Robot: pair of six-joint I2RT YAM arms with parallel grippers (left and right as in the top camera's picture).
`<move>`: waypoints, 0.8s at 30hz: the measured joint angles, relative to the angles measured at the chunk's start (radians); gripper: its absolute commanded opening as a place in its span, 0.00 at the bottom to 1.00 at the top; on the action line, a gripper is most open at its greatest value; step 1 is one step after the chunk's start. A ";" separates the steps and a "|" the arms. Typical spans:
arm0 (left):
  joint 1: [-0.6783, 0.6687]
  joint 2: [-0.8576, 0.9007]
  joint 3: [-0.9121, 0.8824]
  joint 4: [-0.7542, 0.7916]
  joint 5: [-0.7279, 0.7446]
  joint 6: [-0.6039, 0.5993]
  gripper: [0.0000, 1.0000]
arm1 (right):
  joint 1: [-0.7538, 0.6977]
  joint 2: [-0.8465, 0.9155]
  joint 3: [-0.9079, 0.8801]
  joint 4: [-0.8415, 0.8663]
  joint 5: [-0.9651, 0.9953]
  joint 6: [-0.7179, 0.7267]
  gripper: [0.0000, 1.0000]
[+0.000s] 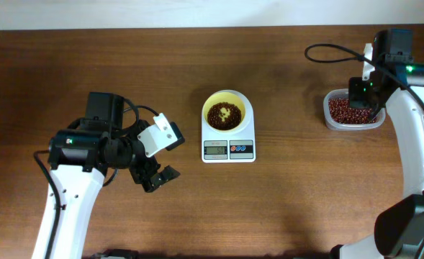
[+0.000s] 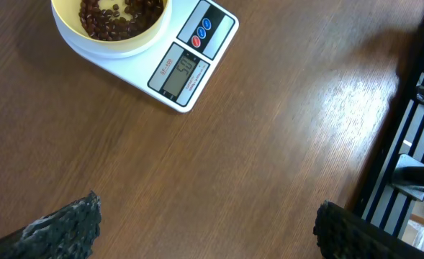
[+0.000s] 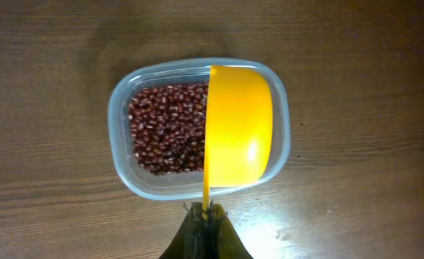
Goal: Scoop item into bowl and weigh 50g on scale
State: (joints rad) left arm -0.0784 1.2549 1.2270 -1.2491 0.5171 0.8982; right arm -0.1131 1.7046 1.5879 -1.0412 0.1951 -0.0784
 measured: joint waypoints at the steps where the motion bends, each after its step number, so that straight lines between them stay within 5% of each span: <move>1: 0.000 0.000 0.000 0.000 0.000 0.000 0.99 | 0.000 0.000 0.000 0.000 0.008 0.000 0.04; 9: 0.000 0.000 0.000 0.000 0.000 0.000 0.99 | -0.007 0.000 0.000 -0.009 -0.034 0.000 0.04; 18: 0.000 0.000 0.000 0.000 0.000 0.000 0.99 | -0.325 0.000 0.000 -0.096 -0.683 -0.077 0.04; 24: 0.000 0.000 0.000 0.000 0.000 0.000 0.99 | -0.430 0.000 0.005 -0.454 -1.060 -0.404 0.04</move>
State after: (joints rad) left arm -0.0784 1.2549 1.2270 -1.2488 0.5171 0.8982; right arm -0.5434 1.7050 1.5929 -1.4948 -0.8646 -0.4820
